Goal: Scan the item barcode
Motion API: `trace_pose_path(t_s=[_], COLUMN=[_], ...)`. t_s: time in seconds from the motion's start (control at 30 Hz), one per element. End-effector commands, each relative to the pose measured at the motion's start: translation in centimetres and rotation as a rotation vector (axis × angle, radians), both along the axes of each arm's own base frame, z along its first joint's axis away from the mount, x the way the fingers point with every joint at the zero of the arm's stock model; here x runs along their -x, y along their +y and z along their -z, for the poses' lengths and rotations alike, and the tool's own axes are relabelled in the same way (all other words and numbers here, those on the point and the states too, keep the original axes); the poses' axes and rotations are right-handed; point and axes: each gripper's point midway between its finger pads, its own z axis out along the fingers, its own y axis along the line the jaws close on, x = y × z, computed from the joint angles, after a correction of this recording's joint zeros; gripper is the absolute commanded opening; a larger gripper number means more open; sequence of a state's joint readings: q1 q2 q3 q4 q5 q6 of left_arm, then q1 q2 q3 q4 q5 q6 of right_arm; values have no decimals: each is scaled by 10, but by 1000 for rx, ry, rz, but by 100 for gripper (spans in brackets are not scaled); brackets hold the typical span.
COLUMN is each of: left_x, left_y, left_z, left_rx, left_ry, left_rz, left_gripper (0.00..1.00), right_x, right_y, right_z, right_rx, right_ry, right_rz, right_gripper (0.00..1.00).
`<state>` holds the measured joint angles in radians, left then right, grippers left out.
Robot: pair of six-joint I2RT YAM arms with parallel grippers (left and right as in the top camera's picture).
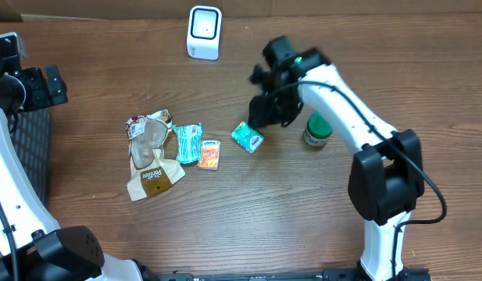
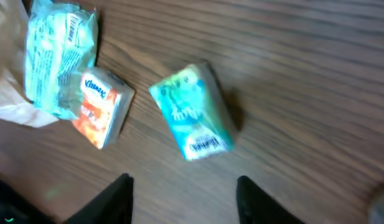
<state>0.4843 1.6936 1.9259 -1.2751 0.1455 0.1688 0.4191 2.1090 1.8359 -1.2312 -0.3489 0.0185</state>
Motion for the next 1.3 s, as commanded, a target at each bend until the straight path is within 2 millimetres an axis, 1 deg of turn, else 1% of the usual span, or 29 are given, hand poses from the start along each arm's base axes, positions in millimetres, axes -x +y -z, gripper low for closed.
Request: trace_pose_path(t_s=[0.0,0.13,0.27,0.3,0.33,0.4,0.5,0.6,0.7,0.8,0.97,1.03,1.07,1.13,1.17,1.2,1.23,1.27], left_x=[-1,-1,-1,-1,-1,-1,-1,-1,-1,-1,-1,-1,-1,-1,-1,-1,-1,-1], left_y=[0,0,0,0,0,0,0,0,0,0,0,0,0,0,0,0,0,0], left_z=[-1,-1,-1,-1,-1,-1,-1,-1,-1,-1,-1,-1,-1,-1,-1,-1,-1,-1], left_rx=[-15,-15,-14,-15,-15,-15,-14,-15,-15,-15,-15,-14,-15,-14,-15,-15,-15,-15], left_ry=[-1,-1,-1,-1,-1,-1,-1,-2,-1,-1,-1,-1,-1,-1,-1,-1,-1,-1], left_rz=[23,23,23,23,23,23,23,23,23,23,23,23,23,23,23,23,23,23], left_gripper=[100,100,100,100,100,100,100,100,100,100,100,100,100,100,100,100,100,100], right_x=[0,6,10,11,11,8,5,10,9,8,15,19,19,19,18,17,17,17], right_y=[-4,-5,-2,-2,-3,-11,-13,-4,-2,-1,5,7,7,7,6,6,6,6], right_z=[-11,1,21,30,34,51,61,66,71,81,91,99,102,103,102,102,102,101], right_rx=[-21,-8,-8,-9,-8,21,4,-56,-66,-76,-124,-138,-136,-136,-136,-136,-135,-134], right_ry=[75,109,102,90,79,25,-22,-55,-81,-99,-87,-69,-58,-52,-52,-50,-37,-28], right_rz=[142,167,142,114,97,39,-36,-148,-172,-174,-180,-166,-158,-141,-136,-129,-100,-84], right_gripper=[57,57,57,57,57,57,57,56,54,47,40,35,29,21,15,11,4,4])
